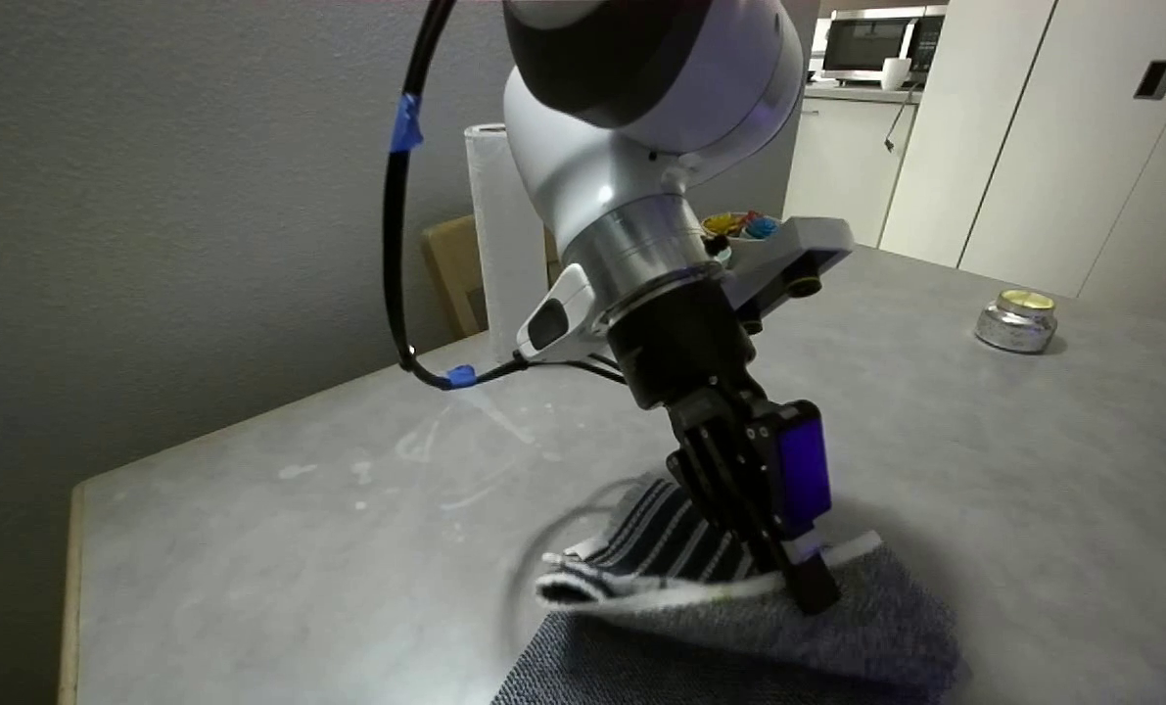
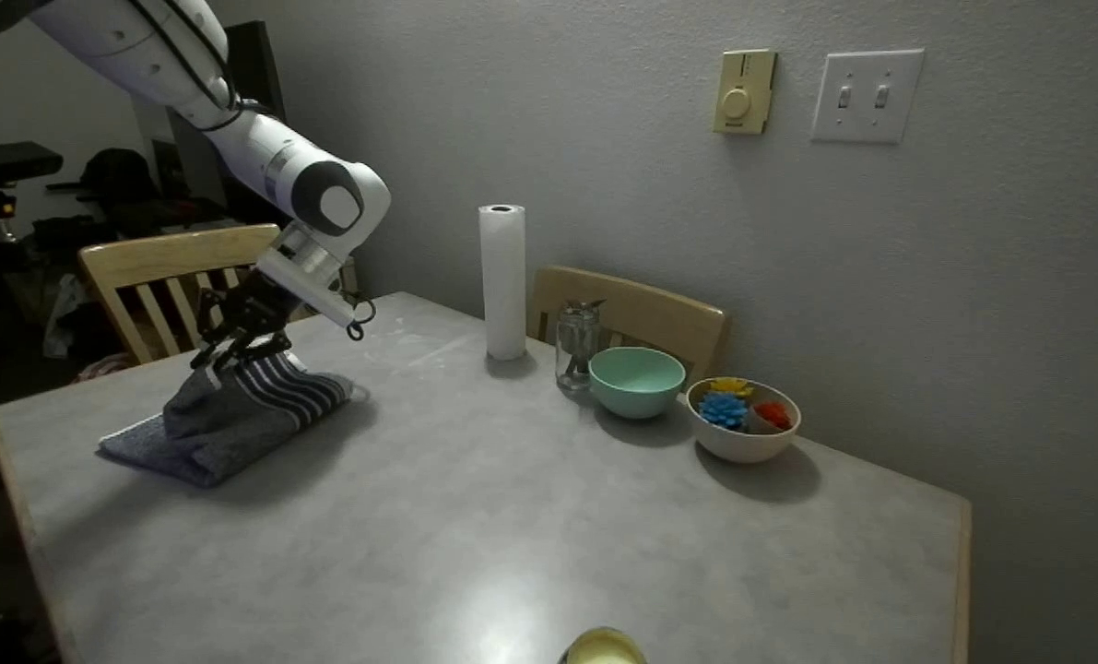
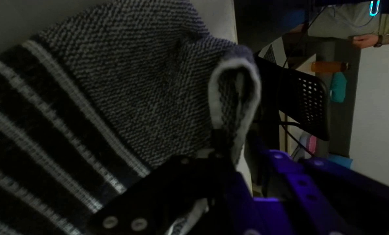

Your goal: Fold the towel

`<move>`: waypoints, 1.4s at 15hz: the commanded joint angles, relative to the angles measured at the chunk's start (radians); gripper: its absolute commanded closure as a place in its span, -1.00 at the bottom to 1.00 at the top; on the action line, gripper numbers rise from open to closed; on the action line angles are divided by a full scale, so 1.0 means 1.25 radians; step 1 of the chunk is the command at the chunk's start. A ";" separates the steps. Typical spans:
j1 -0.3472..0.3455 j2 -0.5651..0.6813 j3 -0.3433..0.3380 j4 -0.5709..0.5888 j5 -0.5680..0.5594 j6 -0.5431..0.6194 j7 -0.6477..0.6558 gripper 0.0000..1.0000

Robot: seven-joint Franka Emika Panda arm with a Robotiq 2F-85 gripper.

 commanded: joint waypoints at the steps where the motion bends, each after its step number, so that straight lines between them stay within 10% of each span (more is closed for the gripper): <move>1: 0.005 0.024 -0.003 0.047 -0.002 -0.048 -0.003 -0.06; 8: 0.015 0.015 -0.020 0.067 -0.035 -0.070 0.013 -0.97; 21: 0.030 -0.250 -0.094 -0.205 -0.270 0.284 0.286 -1.00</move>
